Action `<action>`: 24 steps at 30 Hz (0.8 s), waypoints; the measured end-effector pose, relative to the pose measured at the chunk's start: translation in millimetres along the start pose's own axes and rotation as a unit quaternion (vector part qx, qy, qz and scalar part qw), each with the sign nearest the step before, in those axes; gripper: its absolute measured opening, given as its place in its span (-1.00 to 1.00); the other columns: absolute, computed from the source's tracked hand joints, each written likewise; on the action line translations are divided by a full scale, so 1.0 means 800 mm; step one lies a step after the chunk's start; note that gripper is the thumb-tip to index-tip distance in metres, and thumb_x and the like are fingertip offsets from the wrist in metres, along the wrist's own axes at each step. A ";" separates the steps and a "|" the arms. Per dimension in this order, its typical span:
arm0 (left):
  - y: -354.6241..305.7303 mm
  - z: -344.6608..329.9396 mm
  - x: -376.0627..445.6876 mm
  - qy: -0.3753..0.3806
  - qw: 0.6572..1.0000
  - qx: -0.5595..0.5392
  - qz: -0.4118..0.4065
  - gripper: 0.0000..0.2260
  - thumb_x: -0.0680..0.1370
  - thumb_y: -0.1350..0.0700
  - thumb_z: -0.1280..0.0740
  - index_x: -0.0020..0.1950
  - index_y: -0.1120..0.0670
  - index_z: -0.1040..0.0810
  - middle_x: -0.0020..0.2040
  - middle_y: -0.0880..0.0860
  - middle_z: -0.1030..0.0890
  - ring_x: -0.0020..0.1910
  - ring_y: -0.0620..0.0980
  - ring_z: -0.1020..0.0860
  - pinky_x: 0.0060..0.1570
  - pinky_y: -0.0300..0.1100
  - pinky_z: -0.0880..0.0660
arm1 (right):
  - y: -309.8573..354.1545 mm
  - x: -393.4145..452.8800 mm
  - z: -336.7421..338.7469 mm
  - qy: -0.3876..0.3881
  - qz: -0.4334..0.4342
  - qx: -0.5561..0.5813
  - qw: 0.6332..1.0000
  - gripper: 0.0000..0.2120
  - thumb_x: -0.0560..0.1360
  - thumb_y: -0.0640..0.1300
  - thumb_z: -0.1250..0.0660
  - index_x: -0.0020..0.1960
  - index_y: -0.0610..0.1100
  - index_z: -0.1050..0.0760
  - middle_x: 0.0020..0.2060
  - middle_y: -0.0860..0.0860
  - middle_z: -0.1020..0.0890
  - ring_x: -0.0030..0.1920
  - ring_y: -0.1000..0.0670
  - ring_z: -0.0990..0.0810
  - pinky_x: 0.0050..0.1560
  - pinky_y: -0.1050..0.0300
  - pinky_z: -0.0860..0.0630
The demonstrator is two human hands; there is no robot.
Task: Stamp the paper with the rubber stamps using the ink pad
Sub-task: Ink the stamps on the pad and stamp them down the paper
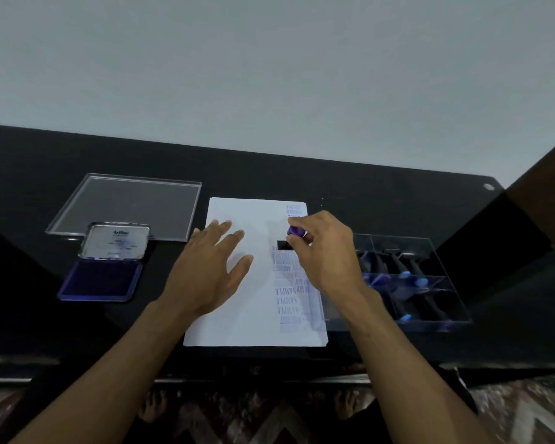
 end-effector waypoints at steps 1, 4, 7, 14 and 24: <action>-0.001 -0.003 0.004 0.003 1.000 0.001 0.000 -0.40 0.57 -0.31 -0.07 0.52 -0.05 -0.40 0.58 0.01 -0.30 0.59 0.05 -0.19 0.56 0.12 -0.12 | -0.003 0.004 -0.002 0.005 -0.004 -0.001 1.000 -0.76 0.55 -0.13 -0.40 0.20 -0.08 -0.62 0.07 -0.02 -0.59 -0.07 0.05 -0.59 0.01 0.33 -0.44; 0.002 -0.013 0.018 0.011 1.000 0.006 0.000 -0.39 0.57 -0.32 -0.06 0.53 -0.05 -0.39 0.58 0.00 -0.29 0.60 0.04 -0.16 0.57 0.10 -0.09 | -0.007 0.014 -0.009 0.017 -0.006 -0.002 1.000 -0.74 0.56 -0.12 -0.38 0.24 -0.09 -0.60 0.10 -0.03 -0.58 -0.02 0.05 -0.58 0.04 0.32 -0.43; 0.006 -0.020 0.032 0.007 1.000 0.013 -0.007 -0.40 0.57 -0.32 -0.07 0.52 -0.06 -0.40 0.58 0.01 -0.29 0.60 0.05 -0.16 0.56 0.10 -0.08 | -0.009 0.026 -0.013 0.019 -0.001 -0.006 1.000 -0.73 0.56 -0.10 -0.38 0.25 -0.10 -0.60 0.11 -0.03 -0.58 0.00 0.05 -0.57 0.07 0.28 -0.46; 0.015 -0.034 0.050 0.017 0.999 0.028 -0.015 -0.39 0.56 -0.34 -0.04 0.50 -0.07 -0.42 0.58 0.01 -0.29 0.61 0.07 -0.13 0.56 0.21 -0.08 | -0.009 0.045 -0.024 0.031 0.026 -0.040 0.998 -0.81 0.56 -0.11 -0.38 0.11 -0.17 -0.66 0.01 -0.06 -0.64 -0.07 0.01 -0.60 0.02 0.25 -0.51; 0.025 -0.047 0.050 0.011 0.999 0.022 -0.022 -0.35 0.56 -0.38 0.05 0.48 -0.08 -0.45 0.58 0.01 -0.30 0.61 0.06 -0.14 0.55 0.24 -0.04 | -0.010 0.053 -0.039 0.050 0.035 -0.068 0.996 -0.82 0.57 -0.09 -0.36 0.06 -0.17 -0.66 -0.08 -0.07 -0.67 -0.12 0.01 -0.62 0.00 0.15 -0.58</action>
Point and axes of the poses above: each hand's wrist, its own x-axis towards the middle knuckle, its own z-axis out of the back of the hand, y = z × x, the point moved 5 cm from there along x, towards the middle knuckle
